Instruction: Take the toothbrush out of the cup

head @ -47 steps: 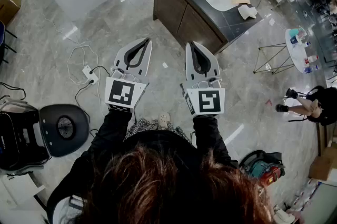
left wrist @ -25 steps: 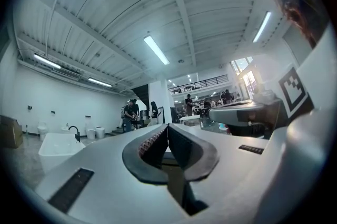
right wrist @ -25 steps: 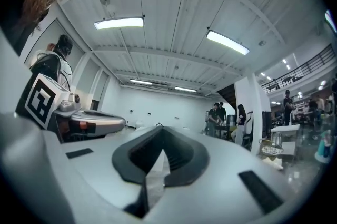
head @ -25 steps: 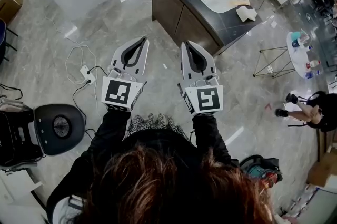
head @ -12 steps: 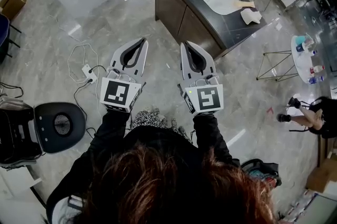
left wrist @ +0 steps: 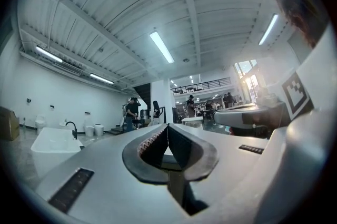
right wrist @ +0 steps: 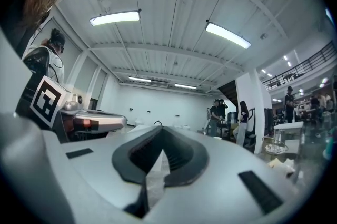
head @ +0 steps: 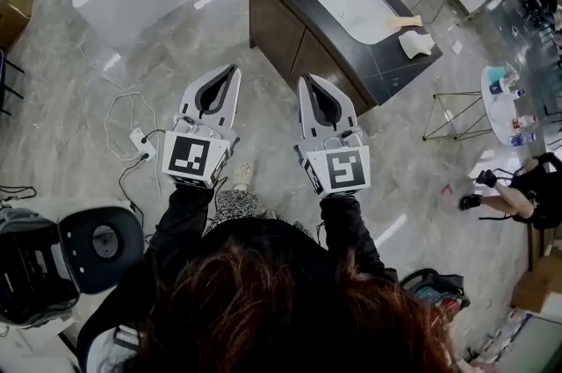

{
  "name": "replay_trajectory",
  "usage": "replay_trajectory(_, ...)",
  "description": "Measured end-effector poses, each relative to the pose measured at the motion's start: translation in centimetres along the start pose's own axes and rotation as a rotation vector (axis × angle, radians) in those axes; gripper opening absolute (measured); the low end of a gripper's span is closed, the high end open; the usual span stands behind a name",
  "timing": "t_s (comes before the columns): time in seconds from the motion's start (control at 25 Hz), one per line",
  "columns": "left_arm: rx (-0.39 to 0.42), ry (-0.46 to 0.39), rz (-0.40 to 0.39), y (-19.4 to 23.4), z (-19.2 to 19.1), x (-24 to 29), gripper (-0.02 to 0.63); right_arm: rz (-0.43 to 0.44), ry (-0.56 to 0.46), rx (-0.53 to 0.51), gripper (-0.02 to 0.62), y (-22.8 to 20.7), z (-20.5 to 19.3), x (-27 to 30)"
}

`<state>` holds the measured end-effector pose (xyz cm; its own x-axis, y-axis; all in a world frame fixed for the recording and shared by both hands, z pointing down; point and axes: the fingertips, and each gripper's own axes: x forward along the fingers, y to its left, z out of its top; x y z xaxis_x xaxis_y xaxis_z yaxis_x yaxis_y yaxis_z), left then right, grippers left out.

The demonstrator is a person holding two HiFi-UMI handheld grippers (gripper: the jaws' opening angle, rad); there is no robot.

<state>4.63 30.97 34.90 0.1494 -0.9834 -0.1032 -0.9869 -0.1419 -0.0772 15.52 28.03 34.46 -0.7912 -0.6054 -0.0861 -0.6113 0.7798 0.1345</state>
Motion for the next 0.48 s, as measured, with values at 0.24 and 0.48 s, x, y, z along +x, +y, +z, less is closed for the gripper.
replay_trajectory(0.24,-0.041,-0.003,-0.047,4.4,-0.4,5.2,0.008,-0.051,-0.01,0.001,0.003,-2.2,0.3,5.6)
replay_trajectory(0.48,-0.046,0.008,-0.098,7.7,-1.0,9.9,0.009,-0.056,-0.006,-0.029,0.003,-3.2,0.6,10.8)
